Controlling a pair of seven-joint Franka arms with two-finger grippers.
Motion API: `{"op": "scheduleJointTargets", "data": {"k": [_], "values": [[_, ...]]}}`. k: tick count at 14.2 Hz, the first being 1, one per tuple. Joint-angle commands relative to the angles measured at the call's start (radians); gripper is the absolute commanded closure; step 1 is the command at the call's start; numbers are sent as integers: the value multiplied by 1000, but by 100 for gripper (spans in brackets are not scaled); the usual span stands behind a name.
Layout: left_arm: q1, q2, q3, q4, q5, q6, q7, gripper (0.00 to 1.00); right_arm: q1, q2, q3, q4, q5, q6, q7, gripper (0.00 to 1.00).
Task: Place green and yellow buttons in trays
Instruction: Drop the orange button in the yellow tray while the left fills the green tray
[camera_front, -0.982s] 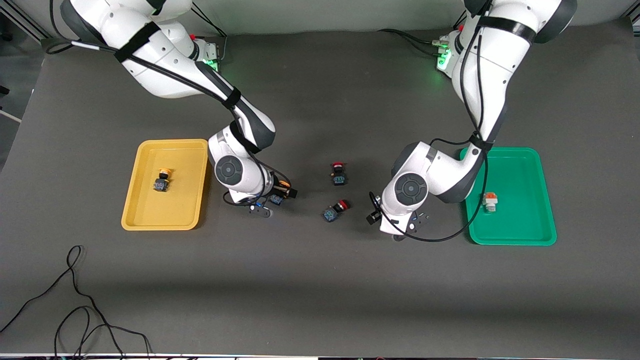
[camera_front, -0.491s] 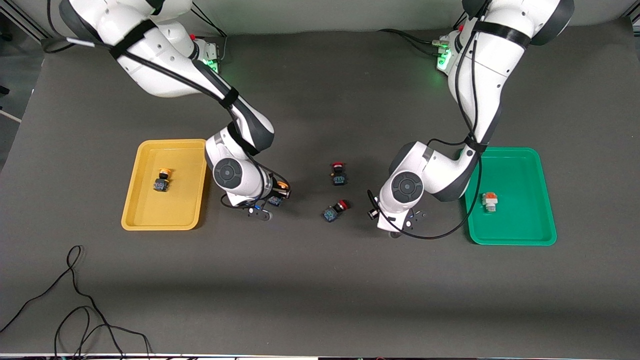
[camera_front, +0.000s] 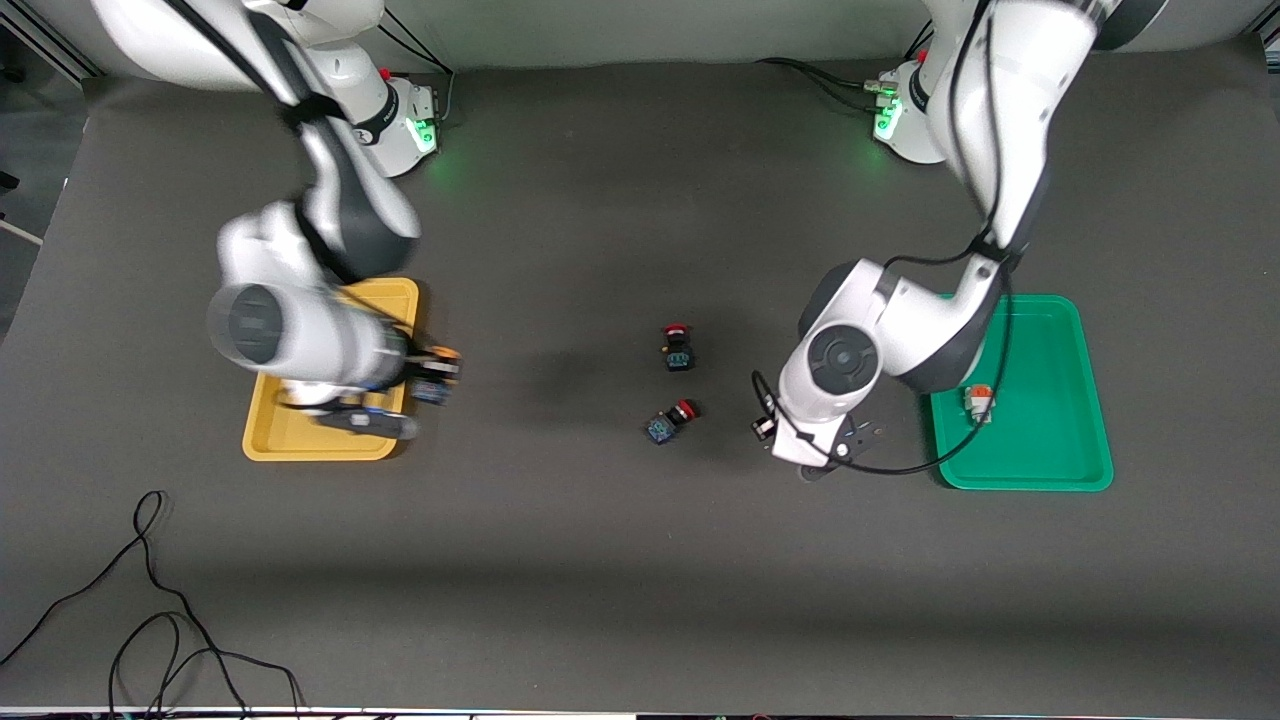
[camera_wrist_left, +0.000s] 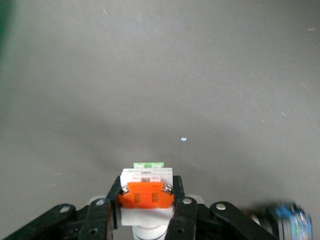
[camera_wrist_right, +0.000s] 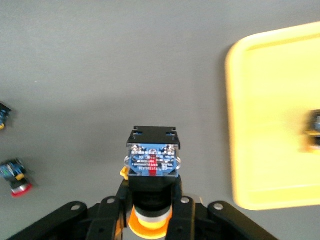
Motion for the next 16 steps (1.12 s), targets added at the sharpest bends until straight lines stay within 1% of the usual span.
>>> {"op": "scheduleJointTargets", "data": {"k": [1,2,3,4,6,7,8,9,10,11,13,16], "values": [[42,-159,1,-35,-56,-151,219,82,60,-88,-138,-25,5,-81,-181,100],[82,-194,3,-43,-70,-203,311,82,80,-103,-213,-21,-1,-108,-237,100],[126,-221,1,-46,-76,-261,403,82,87,-123,-259,-8,-1,-145,-272,100],[175,-241,1,-46,-82,-310,489,82,90,-146,-281,-1,-3,-191,-295,100],[275,-271,4,-51,-82,-383,659,82,102,-197,-326,-11,-17,-225,-309,100],[331,-282,6,-54,-81,-394,745,82,108,-214,-341,-36,-39,-228,-308,100],[391,-282,7,-66,-75,-391,837,82,108,-214,-343,-65,-44,-216,-306,100],[439,-281,7,-87,-63,-371,923,82,107,-211,-343,-106,-43,-175,-303,100],[480,-281,9,-124,-41,-325,998,81,108,-212,-343,-164,-44,-100,-302,100],[517,-282,9,-179,-20,-249,1041,81,107,-209,-343,-232,-43,-17,-302,100],[583,-279,9,-314,6,-47,1132,81,108,-168,-341,-312,-43,129,-302,100],[663,-247,9,-513,51,260,1172,81,108,-91,-340,-398,-32,320,-296,100]]}}
